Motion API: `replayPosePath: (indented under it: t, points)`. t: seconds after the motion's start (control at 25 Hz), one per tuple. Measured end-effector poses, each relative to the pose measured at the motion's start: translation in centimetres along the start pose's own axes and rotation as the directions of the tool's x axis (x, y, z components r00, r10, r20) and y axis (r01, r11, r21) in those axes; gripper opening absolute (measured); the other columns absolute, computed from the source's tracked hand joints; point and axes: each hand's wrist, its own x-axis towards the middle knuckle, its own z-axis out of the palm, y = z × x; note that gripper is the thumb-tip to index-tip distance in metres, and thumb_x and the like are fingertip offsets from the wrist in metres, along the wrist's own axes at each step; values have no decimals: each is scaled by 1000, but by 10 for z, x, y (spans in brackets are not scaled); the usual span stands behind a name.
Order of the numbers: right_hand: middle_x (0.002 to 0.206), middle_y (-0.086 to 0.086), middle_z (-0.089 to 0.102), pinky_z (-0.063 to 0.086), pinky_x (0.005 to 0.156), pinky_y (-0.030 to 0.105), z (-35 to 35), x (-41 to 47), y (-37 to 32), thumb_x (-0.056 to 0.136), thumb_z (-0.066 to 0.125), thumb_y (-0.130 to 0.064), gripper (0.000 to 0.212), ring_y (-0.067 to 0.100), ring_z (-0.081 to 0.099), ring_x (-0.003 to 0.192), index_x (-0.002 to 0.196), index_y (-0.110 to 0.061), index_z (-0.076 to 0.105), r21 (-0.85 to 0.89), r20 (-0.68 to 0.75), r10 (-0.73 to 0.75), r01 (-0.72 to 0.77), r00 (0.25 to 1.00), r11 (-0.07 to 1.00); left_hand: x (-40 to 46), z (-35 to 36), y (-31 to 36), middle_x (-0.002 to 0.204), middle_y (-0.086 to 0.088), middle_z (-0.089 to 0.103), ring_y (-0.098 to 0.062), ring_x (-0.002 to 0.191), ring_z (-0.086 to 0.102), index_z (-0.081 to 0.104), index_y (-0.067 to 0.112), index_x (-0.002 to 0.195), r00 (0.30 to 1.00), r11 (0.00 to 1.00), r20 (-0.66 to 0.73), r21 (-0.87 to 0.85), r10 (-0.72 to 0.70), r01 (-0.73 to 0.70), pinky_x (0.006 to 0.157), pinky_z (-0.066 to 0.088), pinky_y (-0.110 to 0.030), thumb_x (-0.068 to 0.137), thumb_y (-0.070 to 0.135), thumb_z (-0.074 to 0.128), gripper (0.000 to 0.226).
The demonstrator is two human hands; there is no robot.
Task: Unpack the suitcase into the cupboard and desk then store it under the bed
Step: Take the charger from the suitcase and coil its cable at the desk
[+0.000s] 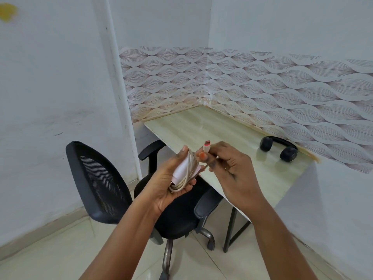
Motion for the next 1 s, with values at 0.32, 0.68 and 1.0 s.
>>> replayPosePath:
  t: [0.32,0.68,1.0]
  points:
    - [99,-5,54,38,78,13,3,-6,21,95,41,-26,38,13,48,92,129,-20,58,-308,182,-78,132,980,942,-1,-12,8,71,-11,68,-17,49,59,63,6,93,993,997,-117,-71,28,-37,44,52,-21,71,42,69,42]
    - [73,-3,65,47,58,17,6,6,15,86,64,-15,11,11,58,61,96,-11,69,-302,106,-118,145,987,942,-4,-12,6,69,-9,70,-16,48,57,67,8,88,983,998,-183,-66,4,-16,41,49,-18,75,44,68,38]
    - [71,4,62,34,56,14,8,7,9,82,62,-9,8,15,51,58,83,-9,70,-503,94,-150,177,984,846,-4,-15,9,81,-13,68,-18,51,58,62,6,104,997,990,-75,-136,14,-24,42,50,-20,72,48,66,52]
